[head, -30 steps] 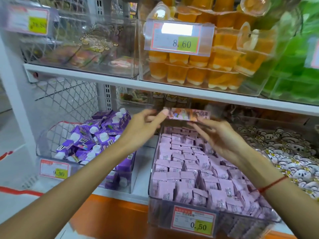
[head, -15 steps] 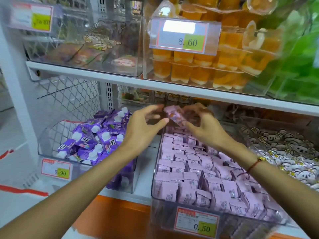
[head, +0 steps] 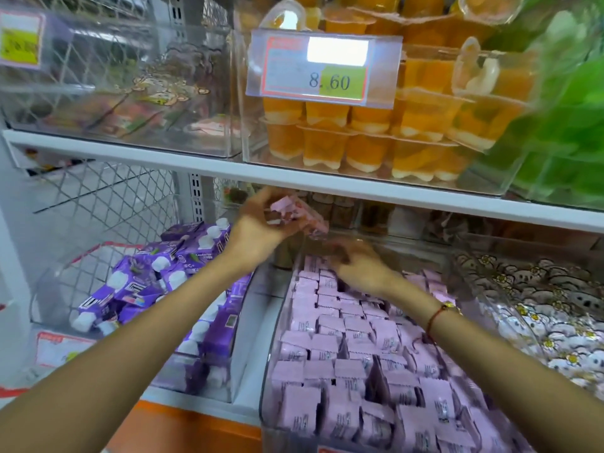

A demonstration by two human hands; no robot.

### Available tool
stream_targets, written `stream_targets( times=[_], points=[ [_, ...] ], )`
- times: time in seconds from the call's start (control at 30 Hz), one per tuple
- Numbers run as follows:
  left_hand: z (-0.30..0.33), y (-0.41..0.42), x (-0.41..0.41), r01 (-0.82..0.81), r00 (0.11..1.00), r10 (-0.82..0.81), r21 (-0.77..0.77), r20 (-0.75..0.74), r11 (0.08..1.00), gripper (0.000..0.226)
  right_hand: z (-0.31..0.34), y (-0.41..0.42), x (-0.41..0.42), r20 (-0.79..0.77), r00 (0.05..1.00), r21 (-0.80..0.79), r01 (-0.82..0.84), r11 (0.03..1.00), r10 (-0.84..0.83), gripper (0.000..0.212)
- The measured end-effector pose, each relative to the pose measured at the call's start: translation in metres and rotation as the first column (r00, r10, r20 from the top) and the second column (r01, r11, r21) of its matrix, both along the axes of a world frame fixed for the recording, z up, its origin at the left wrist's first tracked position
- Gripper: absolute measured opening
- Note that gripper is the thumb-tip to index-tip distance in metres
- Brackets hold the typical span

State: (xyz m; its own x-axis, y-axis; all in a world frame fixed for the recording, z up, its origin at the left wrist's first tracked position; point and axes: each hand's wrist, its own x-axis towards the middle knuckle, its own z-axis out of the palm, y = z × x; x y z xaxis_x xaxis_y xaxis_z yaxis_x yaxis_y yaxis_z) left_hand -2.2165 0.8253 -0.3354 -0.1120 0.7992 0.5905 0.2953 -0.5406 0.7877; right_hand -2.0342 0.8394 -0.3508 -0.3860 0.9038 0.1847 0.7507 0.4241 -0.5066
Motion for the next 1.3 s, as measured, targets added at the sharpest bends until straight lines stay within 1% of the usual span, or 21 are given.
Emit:
stream_targets(
  times=[0.07,0.1,0.13,0.27,0.3,0.37,0.43,0.47,0.53,0.6,0.67,0.7,0.73,0.8,0.87,0.93,1.0,1.07,1.13,1.23,1.3],
  points=[
    [-0.005,0.002,-0.002,0.043,0.998,-0.045,-0.055,-0.036,0.998,0.037,-0.008,0.005,-0.003,0.270,0.963,-0.001,-0.011,1.000,0.011,0.037],
    [-0.007,0.004,-0.002,0.043,0.997,-0.047,-0.072,-0.065,0.996,0.037,-0.011,0.007,-0.003,0.341,0.940,-0.007,-0.007,1.000,0.009,0.039],
    [-0.009,0.005,-0.002,0.027,0.994,-0.035,-0.074,-0.103,0.997,0.037,-0.012,0.007,-0.002,0.354,0.935,-0.013,-0.007,1.000,0.011,0.039],
    [-0.002,0.009,0.002,-0.052,0.948,0.026,-0.076,-0.316,0.996,0.049,-0.015,0.001,0.012,0.243,0.967,-0.026,-0.069,0.997,0.073,0.033],
    [0.002,0.010,0.004,-0.092,0.913,0.049,-0.088,-0.404,0.992,0.051,-0.015,-0.001,0.015,0.232,0.969,-0.037,-0.083,0.996,0.089,0.033],
    [0.008,0.014,0.007,-0.179,0.784,0.051,-0.146,-0.619,0.973,0.051,-0.015,-0.002,0.016,0.226,0.968,-0.053,-0.100,0.994,0.110,0.033],
    [0.013,0.019,0.013,-0.237,0.636,-0.065,-0.275,-0.769,0.932,0.048,-0.013,-0.003,0.015,0.207,0.970,-0.050,-0.119,0.992,0.127,0.032],
    [0.015,0.022,0.015,-0.251,0.592,-0.130,-0.336,-0.795,0.908,0.049,-0.011,-0.004,0.015,0.188,0.973,-0.037,-0.131,0.991,0.136,0.031],
    [0.018,0.025,0.017,-0.252,0.593,-0.165,-0.376,-0.788,0.891,0.058,-0.011,-0.005,0.012,0.112,0.986,0.042,-0.126,0.991,0.121,0.026],
    [0.017,0.017,0.017,-0.252,0.678,-0.064,-0.314,-0.733,0.915,0.059,-0.011,-0.005,0.008,-0.025,0.998,0.173,-0.046,0.984,0.052,0.019],
    [0.009,-0.001,0.015,-0.258,0.790,0.067,-0.232,-0.609,0.938,0.043,-0.010,-0.001,0.001,-0.154,0.986,0.247,-0.019,0.969,0.058,0.023],
    [0.003,-0.013,0.014,-0.273,0.825,0.120,-0.203,-0.552,0.940,0.034,-0.010,0.003,-0.003,-0.177,0.981,0.243,-0.041,0.969,0.085,0.027],
    [-0.002,-0.027,0.011,-0.290,0.845,0.156,-0.193,-0.512,0.937,0.029,-0.010,0.007,-0.007,-0.142,0.984,0.222,-0.074,0.972,0.108,0.029],
    [-0.009,-0.055,0.006,-0.296,0.864,0.177,-0.191,-0.472,0.936,0.027,-0.011,0.016,-0.013,0.089,0.987,0.162,-0.147,0.976,0.134,0.030],
    [-0.012,-0.081,0.002,-0.271,0.874,0.155,-0.198,-0.461,0.942,0.027,-0.012,0.022,-0.016,0.290,0.942,0.088,-0.202,0.975,0.169,0.034],
    [-0.014,-0.103,0.002,-0.257,0.876,0.135,-0.211,-0.463,0.943,0.032,-0.009,0.023,-0.019,0.381,0.906,0.031,-0.211,0.977,0.184,0.037],
    [-0.017,-0.118,0.003,-0.290,0.844,0.152,-0.199,-0.514,0.936,0.036,-0.003,0.020,-0.021,0.389,0.901,0.012,-0.213,0.977,0.192,0.035],
    [-0.019,-0.125,0.004,-0.304,0.827,0.153,-0.202,-0.541,0.931,0.033,0.003,0.018,-0.018,0.288,0.945,0.072,-0.184,0.980,0.156,0.028],
    [-0.023,-0.128,0.005,-0.292,0.843,0.141,-0.222,-0.519,0.930,0.028,0.004,0.017,-0.015,0.274,0.956,0.140,-0.146,0.979,0.103,0.024],
    [-0.027,-0.130,0.009,-0.279,0.884,0.142,-0.260,-0.445,0.924,0.024,-0.002,0.017,-0.017,0.265,0.962,0.009,-0.075,0.997,0.070,0.026],
    [-0.027,-0.130,0.010,-0.260,0.914,0.138,-0.288,-0.382,0.922,0.021,-0.005,0.015,-0.023,0.218,0.976,0.002,0.018,1.000,-0.018,0.023]
  ],
)
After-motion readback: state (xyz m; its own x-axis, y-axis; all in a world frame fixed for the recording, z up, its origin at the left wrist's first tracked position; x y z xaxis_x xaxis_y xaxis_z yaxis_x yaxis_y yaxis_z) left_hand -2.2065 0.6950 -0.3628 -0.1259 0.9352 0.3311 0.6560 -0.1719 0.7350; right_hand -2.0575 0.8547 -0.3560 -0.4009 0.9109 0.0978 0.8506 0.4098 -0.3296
